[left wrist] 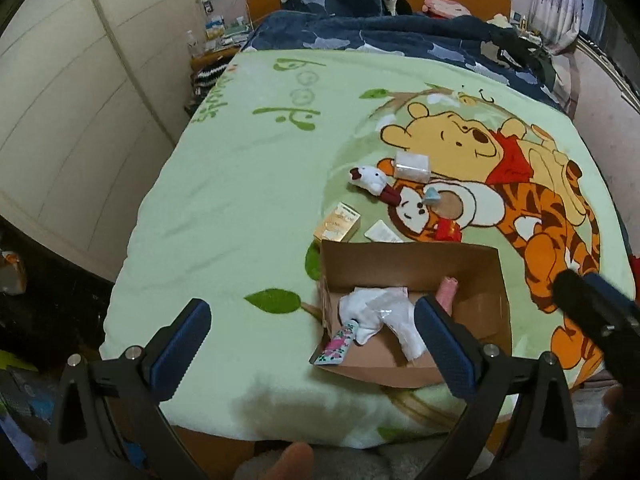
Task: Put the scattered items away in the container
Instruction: 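Raise both tools and move them back toward the remaining items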
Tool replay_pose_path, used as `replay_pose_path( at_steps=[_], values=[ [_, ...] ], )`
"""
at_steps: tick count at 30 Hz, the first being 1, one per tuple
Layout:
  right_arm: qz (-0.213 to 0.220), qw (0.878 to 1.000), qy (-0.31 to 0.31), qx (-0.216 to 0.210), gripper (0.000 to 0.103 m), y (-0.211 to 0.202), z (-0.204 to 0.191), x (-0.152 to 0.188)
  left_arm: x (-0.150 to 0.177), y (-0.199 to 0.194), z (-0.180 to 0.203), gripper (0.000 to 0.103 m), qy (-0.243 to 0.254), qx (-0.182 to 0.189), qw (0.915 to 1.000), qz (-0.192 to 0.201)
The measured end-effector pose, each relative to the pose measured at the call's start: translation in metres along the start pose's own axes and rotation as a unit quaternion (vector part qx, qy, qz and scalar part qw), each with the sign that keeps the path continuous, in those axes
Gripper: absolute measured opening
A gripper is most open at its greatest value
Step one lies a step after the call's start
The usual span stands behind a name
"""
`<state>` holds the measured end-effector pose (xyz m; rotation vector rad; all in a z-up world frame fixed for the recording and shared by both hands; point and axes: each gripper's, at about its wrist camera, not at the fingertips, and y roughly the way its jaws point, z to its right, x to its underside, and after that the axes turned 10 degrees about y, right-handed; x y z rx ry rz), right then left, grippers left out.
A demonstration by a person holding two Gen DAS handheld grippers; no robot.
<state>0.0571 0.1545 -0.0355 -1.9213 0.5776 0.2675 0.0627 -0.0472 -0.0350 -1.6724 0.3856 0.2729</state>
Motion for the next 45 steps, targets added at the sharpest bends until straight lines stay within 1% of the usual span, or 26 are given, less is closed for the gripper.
replay_pose_path(
  at_steps=[3,6,12,17,23,27,32,34,35,37,38,40,43,45],
  values=[
    [0.02,1.0,-0.003,0.019,0.096,-0.002,0.003,0.002,0.0,0.003,0.001,0.103,0.003,0.002,1.0,-0.006],
    [0.024,0.999,-0.015,0.04,0.096,0.001,0.001,0.003,0.0,0.009,0.004,0.103,0.005,0.013,0.9998,-0.017],
    [0.046,0.997,-0.032,0.058,0.096,0.001,-0.005,0.002,-0.002,0.013,0.008,0.103,0.009,0.02,0.9995,-0.023],
    [0.027,0.997,-0.037,0.068,0.096,0.009,-0.006,0.002,-0.004,0.02,0.01,0.103,0.01,0.026,0.999,-0.035],
    [-0.007,0.998,-0.037,0.055,0.096,0.018,0.0,0.001,-0.006,0.028,0.014,0.103,0.013,0.032,0.9982,-0.048],
    [0.009,0.997,-0.041,0.06,0.096,0.011,0.01,-0.007,-0.011,0.034,0.012,0.103,0.013,0.039,0.9975,-0.058],
    [0.052,0.994,-0.048,0.087,0.096,-0.007,0.04,-0.045,-0.031,0.043,-0.01,0.103,-0.01,0.036,0.9978,-0.055],
    [0.058,0.991,-0.056,0.104,0.096,-0.008,0.053,-0.064,-0.043,0.049,-0.019,0.103,-0.015,0.032,0.9982,-0.049],
    [0.056,0.99,-0.06,0.115,0.096,-0.007,0.06,-0.076,-0.051,0.052,-0.022,0.103,-0.01,0.031,0.9987,-0.04],
    [0.052,0.987,-0.069,0.133,0.096,-0.004,0.072,-0.097,-0.067,0.058,-0.025,0.103,0.016,0.05,0.9984,-0.023],
    [0.053,0.986,-0.076,0.138,0.096,-0.002,0.076,-0.107,-0.076,0.063,-0.025,0.103,0.03,0.064,0.9973,-0.021],
    [0.057,0.982,-0.098,0.149,0.096,0.003,0.082,-0.128,-0.096,0.073,-0.027,0.103,0.048,0.079,0.9955,-0.022],
    [0.059,0.976,-0.152,0.147,0.096,0.019,0.081,-0.158,-0.125,0.086,-0.023,0.103,0.072,0.078,0.9942,-0.013],
    [0.05,0.97,-0.194,0.137,0.096,0.04,0.075,-0.172,-0.14,0.103,-0.016,0.103,0.092,0.082,0.9923,-0.013]
  ],
)
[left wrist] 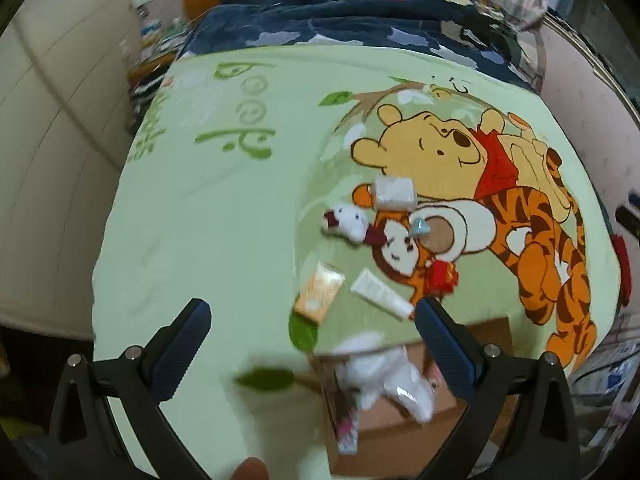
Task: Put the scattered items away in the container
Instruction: 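Raise both tools and move them back toward the remaining items, then grasp the Butter Bear box with the left tool while the right tool approaches the clear plastic box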
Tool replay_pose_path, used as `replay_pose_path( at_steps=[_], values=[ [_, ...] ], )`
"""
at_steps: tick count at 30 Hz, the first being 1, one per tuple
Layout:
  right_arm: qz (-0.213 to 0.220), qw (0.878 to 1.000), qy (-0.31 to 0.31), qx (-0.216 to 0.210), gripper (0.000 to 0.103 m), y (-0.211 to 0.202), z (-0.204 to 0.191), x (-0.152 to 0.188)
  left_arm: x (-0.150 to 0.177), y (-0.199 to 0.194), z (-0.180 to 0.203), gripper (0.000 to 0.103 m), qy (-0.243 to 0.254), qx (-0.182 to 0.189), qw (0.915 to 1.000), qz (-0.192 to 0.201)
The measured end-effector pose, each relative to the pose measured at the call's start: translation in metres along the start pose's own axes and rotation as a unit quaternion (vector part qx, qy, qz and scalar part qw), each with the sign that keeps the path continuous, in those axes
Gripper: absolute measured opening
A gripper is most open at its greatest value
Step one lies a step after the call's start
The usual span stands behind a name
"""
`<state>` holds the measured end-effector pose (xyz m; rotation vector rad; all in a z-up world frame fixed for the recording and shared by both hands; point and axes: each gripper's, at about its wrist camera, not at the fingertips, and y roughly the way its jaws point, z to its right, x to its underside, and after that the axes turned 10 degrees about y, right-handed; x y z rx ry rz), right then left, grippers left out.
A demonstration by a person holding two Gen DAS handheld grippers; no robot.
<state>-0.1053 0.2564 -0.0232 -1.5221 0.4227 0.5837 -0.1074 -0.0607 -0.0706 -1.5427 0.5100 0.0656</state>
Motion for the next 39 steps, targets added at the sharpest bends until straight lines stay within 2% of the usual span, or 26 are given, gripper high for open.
replay_pose_path(
  at_steps=[3,8,14,19,21,24,25,26,27,33,36,39],
  values=[
    [-0.018,0.999,-0.045,-0.018,0.096,0.043,-0.015,-0.014,-0.018,0.032,0.005,0.103,0.033,0.008,0.9994,-0.007],
    [-0.059,0.995,-0.061,-0.05,0.096,0.107,-0.036,-0.018,-0.025,0.115,0.016,0.103,0.113,0.031,0.9915,-0.056],
    [-0.093,0.992,-0.049,-0.071,0.096,0.15,-0.058,0.0,-0.008,0.202,0.016,0.103,0.178,0.058,0.9757,-0.114],
    [-0.12,0.988,-0.033,-0.085,0.096,0.171,-0.069,0.011,0.014,0.237,0.021,0.103,0.218,0.084,0.9614,-0.145],
    [-0.128,0.988,-0.031,-0.086,0.096,0.178,-0.074,0.015,0.02,0.248,0.025,0.103,0.222,0.095,0.9585,-0.15],
    [-0.139,0.986,-0.031,-0.086,0.096,0.185,-0.079,0.017,0.026,0.262,0.029,0.093,0.211,0.091,0.9606,-0.156],
    [-0.142,0.986,-0.031,-0.086,0.096,0.187,-0.081,0.017,0.029,0.267,0.031,0.078,0.206,0.081,0.9623,-0.158],
    [-0.144,0.985,-0.031,-0.086,0.096,0.189,-0.082,0.018,0.031,0.272,0.032,0.058,0.201,0.079,0.9629,-0.162],
    [-0.147,0.985,-0.032,-0.086,0.096,0.19,-0.082,0.018,0.033,0.276,0.032,0.05,0.195,0.077,0.9633,-0.167],
    [-0.155,0.984,-0.028,-0.084,0.096,0.196,-0.082,0.019,0.039,0.278,0.034,0.045,0.179,0.065,0.968,-0.164],
    [-0.154,0.984,-0.036,-0.077,0.096,0.199,-0.082,0.018,0.036,0.266,0.026,0.045,0.16,0.044,0.976,-0.142],
    [-0.143,0.986,-0.055,-0.067,0.096,0.205,-0.086,0.013,0.026,0.25,0.001,0.045,0.099,0.029,0.9877,-0.118]
  ],
)
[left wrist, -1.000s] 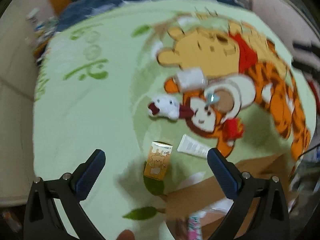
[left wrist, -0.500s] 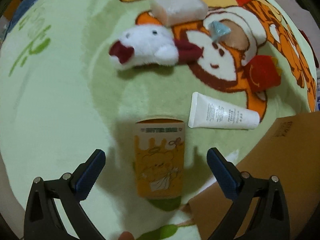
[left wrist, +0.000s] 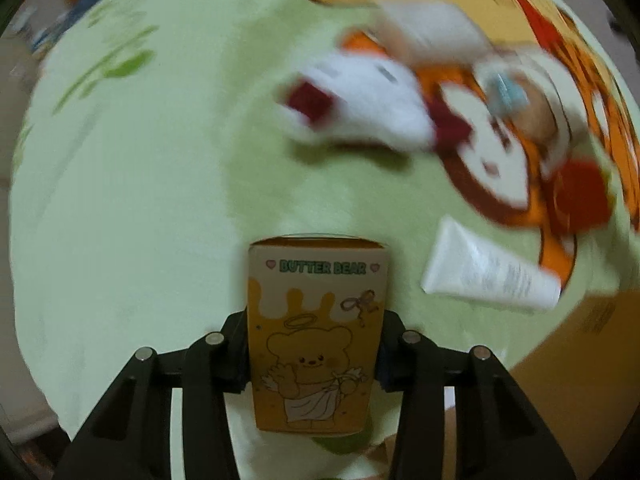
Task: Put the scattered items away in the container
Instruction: 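Grasp the Butter Bear box with the left tool while the right tool approaches the clear plastic box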
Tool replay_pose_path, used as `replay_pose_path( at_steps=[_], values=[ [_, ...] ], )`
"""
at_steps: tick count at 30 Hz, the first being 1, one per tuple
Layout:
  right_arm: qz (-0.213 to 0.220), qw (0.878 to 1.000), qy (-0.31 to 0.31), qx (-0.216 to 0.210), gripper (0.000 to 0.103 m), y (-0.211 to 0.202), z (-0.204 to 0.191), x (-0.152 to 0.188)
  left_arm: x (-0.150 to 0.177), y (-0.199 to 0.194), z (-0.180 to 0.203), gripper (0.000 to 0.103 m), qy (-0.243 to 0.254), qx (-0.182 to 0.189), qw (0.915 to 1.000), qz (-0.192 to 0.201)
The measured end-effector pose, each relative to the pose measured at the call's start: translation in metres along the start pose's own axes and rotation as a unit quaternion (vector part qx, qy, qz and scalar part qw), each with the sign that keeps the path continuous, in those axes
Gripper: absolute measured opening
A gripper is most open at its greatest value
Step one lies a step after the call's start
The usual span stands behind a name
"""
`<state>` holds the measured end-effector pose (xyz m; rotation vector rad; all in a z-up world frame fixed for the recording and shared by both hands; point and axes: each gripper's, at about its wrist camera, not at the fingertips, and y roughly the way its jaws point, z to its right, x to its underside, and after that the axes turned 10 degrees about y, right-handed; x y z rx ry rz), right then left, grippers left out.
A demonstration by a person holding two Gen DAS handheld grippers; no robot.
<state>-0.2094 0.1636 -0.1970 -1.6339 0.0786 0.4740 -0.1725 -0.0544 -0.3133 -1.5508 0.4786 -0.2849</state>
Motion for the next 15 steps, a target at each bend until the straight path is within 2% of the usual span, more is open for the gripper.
replay_pose_path(
  at_steps=[3,7,10,15],
  values=[
    [0.007,0.999,-0.032,0.011,0.096,0.014,-0.004,-0.015,-0.001,-0.013,-0.031,0.045,-0.069,-0.025,0.9971,0.018],
    [0.014,0.995,-0.102,0.002,0.096,0.04,-0.019,-0.037,0.005,-0.005,-0.063,0.045,-0.143,-0.042,0.9888,0.008],
    [0.007,0.985,-0.174,-0.005,0.096,0.065,-0.039,-0.047,0.011,0.001,-0.075,0.045,-0.167,-0.043,0.985,0.004],
    [-0.022,0.958,-0.285,-0.01,0.096,0.111,-0.07,-0.055,0.023,0.011,-0.074,0.045,-0.181,-0.034,0.9829,-0.001]
  ],
)
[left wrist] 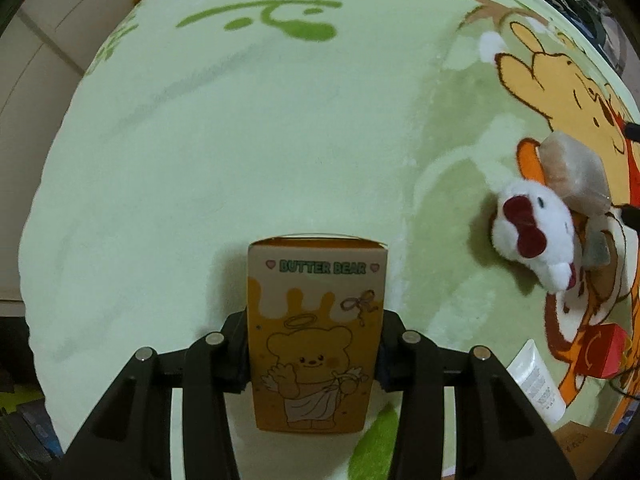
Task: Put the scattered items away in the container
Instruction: 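Grasp the Butter Bear box with the left tool while the right tool approaches the clear plastic box, then grasp the clear plastic box with the right tool and lift it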
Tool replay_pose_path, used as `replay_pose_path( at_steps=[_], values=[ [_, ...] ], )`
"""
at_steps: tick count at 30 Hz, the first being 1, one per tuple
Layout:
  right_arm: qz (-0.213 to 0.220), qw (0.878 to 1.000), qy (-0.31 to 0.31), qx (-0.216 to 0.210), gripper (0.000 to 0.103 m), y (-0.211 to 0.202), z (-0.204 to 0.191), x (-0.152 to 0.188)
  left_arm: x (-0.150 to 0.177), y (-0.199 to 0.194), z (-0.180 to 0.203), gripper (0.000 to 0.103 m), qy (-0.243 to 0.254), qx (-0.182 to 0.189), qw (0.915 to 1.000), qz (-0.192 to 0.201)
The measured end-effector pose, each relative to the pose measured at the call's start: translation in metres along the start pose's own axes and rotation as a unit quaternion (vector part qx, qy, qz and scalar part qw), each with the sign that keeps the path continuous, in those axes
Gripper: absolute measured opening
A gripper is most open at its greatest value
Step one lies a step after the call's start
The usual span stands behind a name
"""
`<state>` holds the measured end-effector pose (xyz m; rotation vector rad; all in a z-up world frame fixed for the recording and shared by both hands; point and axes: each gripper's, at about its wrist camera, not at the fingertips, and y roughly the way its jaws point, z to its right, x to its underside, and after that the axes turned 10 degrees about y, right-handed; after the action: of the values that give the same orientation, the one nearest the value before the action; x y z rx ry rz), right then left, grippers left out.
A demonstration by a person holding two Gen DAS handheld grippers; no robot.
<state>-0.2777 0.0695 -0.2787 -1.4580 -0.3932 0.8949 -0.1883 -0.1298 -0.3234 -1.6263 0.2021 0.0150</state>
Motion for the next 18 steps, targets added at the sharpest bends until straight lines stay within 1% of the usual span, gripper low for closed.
replay_pose_path(
  at_steps=[2,5,6,7,9,10,11,13,15,18],
  values=[
    [-0.021,1.0,-0.017,-0.007,0.096,0.019,-0.003,-0.006,0.004,0.004,0.0,0.045,-0.004,0.003,1.0,-0.002],
    [-0.069,0.997,-0.018,-0.029,0.095,0.05,-0.002,-0.01,0.007,0.008,-0.002,0.045,-0.012,0.008,0.9999,-0.004],
    [-0.077,0.996,-0.019,-0.035,0.094,0.055,-0.002,-0.009,0.008,0.008,-0.003,0.045,-0.015,0.01,0.9998,-0.005],
    [-0.081,0.996,-0.021,-0.039,0.091,0.06,-0.003,-0.007,0.009,0.008,-0.004,0.045,-0.016,0.012,0.9998,-0.005],
    [-0.089,0.994,-0.018,-0.052,0.073,0.067,-0.002,-0.003,0.012,0.007,-0.005,0.045,-0.019,0.015,0.9997,-0.005],
    [-0.091,0.994,-0.007,-0.065,0.069,0.068,0.0,-0.002,0.013,0.006,-0.006,0.045,-0.02,0.016,0.9997,-0.005],
    [-0.088,0.994,0.001,-0.071,0.069,0.067,0.002,-0.002,0.014,0.006,-0.005,0.045,-0.02,0.016,0.9997,-0.005],
    [-0.076,0.993,0.03,-0.08,0.069,0.06,0.01,0.0,0.017,0.006,-0.005,0.045,-0.02,0.014,0.9997,-0.006],
    [-0.062,0.991,0.079,-0.091,0.069,0.052,0.024,0.004,0.019,0.005,-0.004,0.045,-0.021,0.013,0.9997,-0.008],
    [-0.04,0.981,0.172,-0.081,0.069,0.035,0.056,0.019,0.023,0.001,-0.003,0.045,-0.022,0.011,0.9997,-0.007]
  ],
)
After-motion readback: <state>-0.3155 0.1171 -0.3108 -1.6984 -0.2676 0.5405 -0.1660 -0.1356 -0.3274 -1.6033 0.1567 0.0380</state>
